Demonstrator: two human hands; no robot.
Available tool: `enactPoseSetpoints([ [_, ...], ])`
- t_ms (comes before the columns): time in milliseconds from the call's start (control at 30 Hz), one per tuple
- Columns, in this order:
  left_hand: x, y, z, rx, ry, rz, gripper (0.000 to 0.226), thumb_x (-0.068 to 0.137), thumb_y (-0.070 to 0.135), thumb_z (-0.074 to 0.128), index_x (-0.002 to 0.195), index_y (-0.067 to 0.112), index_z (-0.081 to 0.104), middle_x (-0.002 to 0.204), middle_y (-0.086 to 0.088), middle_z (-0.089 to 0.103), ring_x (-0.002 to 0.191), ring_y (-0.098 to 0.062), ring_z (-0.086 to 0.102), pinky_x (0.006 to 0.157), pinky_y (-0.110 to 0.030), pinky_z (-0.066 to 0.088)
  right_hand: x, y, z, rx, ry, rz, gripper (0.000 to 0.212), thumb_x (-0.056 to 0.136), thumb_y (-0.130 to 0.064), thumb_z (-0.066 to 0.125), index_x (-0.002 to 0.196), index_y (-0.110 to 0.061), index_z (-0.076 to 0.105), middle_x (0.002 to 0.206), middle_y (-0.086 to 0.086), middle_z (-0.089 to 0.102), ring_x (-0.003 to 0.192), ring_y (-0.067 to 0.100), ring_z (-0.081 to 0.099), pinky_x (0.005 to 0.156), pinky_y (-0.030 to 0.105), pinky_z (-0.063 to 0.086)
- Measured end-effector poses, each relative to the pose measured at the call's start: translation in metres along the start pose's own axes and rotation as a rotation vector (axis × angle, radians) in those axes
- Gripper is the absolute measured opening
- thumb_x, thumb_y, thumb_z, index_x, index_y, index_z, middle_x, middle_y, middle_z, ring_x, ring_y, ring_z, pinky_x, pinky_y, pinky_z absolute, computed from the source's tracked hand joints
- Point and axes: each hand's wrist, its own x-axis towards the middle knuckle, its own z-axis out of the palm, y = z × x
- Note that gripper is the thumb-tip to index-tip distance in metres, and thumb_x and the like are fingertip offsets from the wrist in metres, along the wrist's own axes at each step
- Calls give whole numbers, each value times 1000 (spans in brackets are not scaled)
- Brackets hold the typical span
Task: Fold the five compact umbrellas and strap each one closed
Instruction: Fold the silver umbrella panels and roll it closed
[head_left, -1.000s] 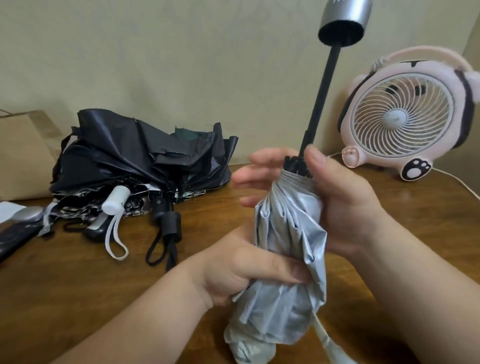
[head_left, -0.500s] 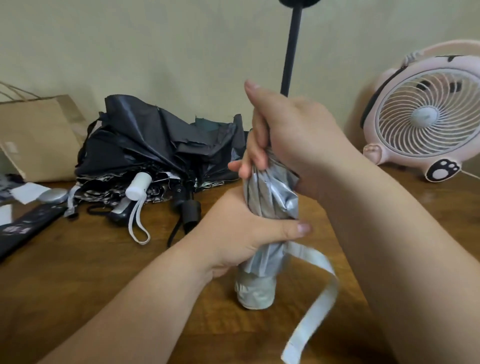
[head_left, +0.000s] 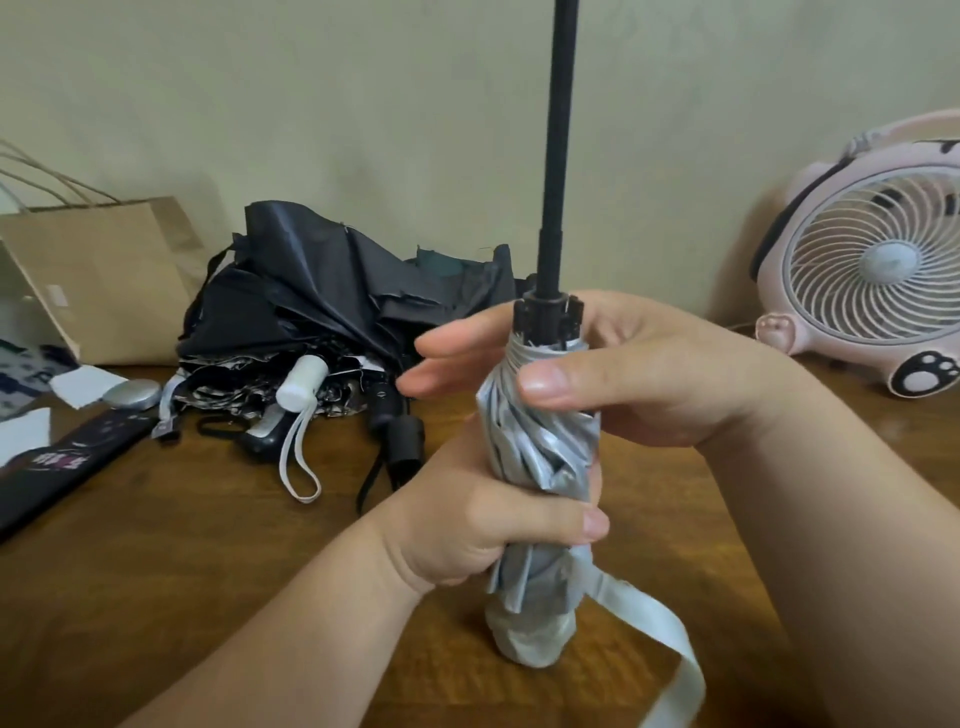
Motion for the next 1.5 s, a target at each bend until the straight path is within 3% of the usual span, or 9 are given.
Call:
enactPoseSetpoints([
  [200,-3,-2,3,134,258,10,6,78,5,77,78,8,71,74,-8,71,75,-24,71,74,-38,58,5,-10,12,-208,154,69,35,96,-24,62,105,8,72,107,17,76,104,34,73,94,53,57],
  [400,7,-2,11,163,560,14,14,81,2,82,90,9,74,83,-7,75,80,-22,74,72,-41,59,13,-6,16,-244,450,168,38,97,-32,67,99,5,74,91,12,79,84,19,77,77,30,61],
  [567,0,6,9,60,314,-73,24,82,1,74,64,15,66,57,6,66,56,-6,65,60,-18,51,14,1,11,35,316,109,32,83,-24,77,88,8,73,96,25,75,95,34,74,89,41,59],
  [700,-6,4,-1,-44,66,-191,31,80,16,74,62,-1,55,59,-15,53,54,-30,50,63,-35,46,17,16,15,399,99,4,31,76,-23,82,70,-4,59,79,21,71,88,44,68,99,56,50],
  [833,-4,6,-1,29,164,-256,29,81,15,77,62,1,60,58,-18,56,55,-30,55,65,-36,53,23,12,22,297,344,71,43,97,-22,61,59,-10,42,49,9,49,53,28,55,90,54,56],
  [1033,4,5,7,335,537,-55,23,74,-9,70,73,8,55,70,-30,59,61,-41,61,57,-43,51,32,8,31,-7,778,103,48,95,-28,68,53,-13,53,51,15,57,52,31,62,78,56,59],
  [1267,-6,-7,-14,-131,86,-57,18,74,5,60,62,-3,49,52,-9,50,49,-26,49,60,-34,47,19,7,18,45,239,-28,45,74,-23,78,113,-13,57,125,25,67,109,34,69,85,34,54],
  [1400,-10,-3,-22,-282,-119,-146,22,77,6,55,67,-10,44,58,-6,50,53,-19,52,63,-33,48,23,26,24,-5,218,-27,44,75,-5,81,109,-6,54,104,27,71,100,46,71,88,57,58],
  [1500,-8,-2,-21,-170,61,-196,17,74,9,65,61,-2,59,58,-11,57,57,-22,57,64,-33,51,25,25,29,-85,397,-48,32,83,2,78,101,-2,52,79,19,72,84,43,75,78,54,62],
])
